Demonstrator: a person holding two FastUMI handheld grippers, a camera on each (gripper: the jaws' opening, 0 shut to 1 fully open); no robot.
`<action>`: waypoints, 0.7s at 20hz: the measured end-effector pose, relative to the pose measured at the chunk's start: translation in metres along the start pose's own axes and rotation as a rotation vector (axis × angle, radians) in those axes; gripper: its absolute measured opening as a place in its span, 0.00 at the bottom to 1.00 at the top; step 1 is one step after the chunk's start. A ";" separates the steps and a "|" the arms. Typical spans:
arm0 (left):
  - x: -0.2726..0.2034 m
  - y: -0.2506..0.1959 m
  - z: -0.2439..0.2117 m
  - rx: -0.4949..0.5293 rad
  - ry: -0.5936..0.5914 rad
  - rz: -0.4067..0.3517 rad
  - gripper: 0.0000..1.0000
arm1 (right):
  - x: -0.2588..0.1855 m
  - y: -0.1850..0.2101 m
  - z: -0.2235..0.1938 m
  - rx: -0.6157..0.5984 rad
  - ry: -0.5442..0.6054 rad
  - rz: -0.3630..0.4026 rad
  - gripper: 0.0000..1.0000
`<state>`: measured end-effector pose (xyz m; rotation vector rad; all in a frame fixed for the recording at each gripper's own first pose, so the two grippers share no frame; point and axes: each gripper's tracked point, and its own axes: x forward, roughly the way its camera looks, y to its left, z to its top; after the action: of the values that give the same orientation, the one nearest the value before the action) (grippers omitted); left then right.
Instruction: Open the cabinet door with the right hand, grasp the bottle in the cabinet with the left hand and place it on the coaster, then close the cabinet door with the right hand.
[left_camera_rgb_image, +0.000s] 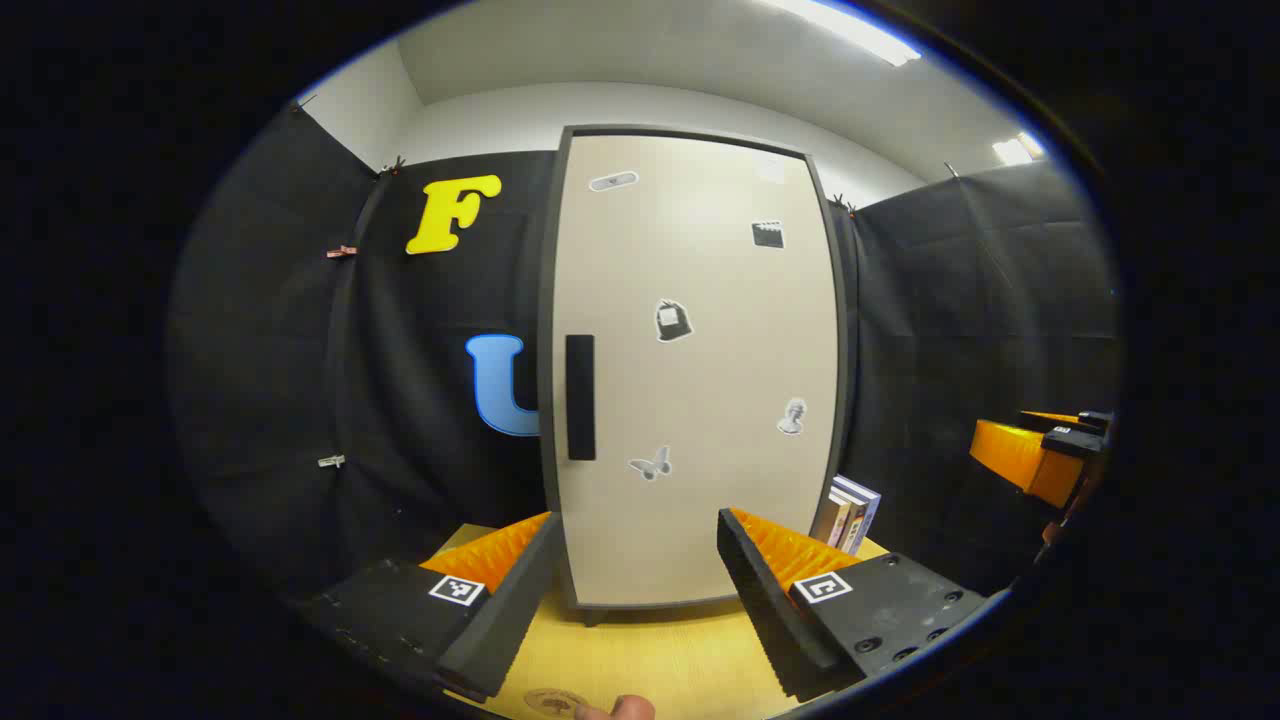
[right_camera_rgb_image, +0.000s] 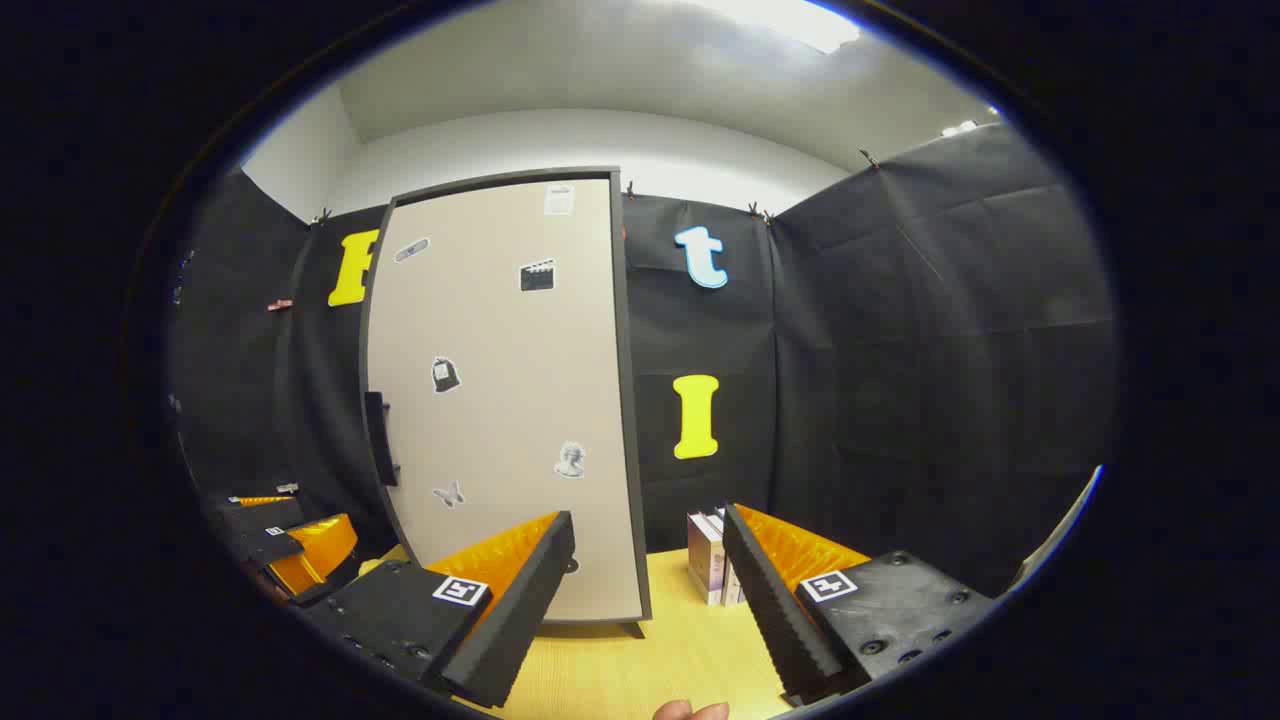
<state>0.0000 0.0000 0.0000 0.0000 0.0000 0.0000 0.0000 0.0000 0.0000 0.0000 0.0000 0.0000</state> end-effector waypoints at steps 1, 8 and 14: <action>0.001 0.007 0.005 -0.005 -0.006 0.010 0.96 | 0.000 0.010 0.003 0.007 0.000 0.014 0.97; -0.008 0.044 0.023 -0.019 -0.041 0.046 0.94 | 0.008 0.057 0.006 0.010 0.004 0.084 0.97; -0.013 0.058 0.019 -0.004 -0.039 0.054 0.96 | -0.003 0.091 0.009 -0.039 -0.018 0.120 0.97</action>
<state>-0.0131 0.0583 0.0194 -0.0041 -0.0395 0.0540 -0.0031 0.0910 0.0089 -0.0388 -0.0179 0.1196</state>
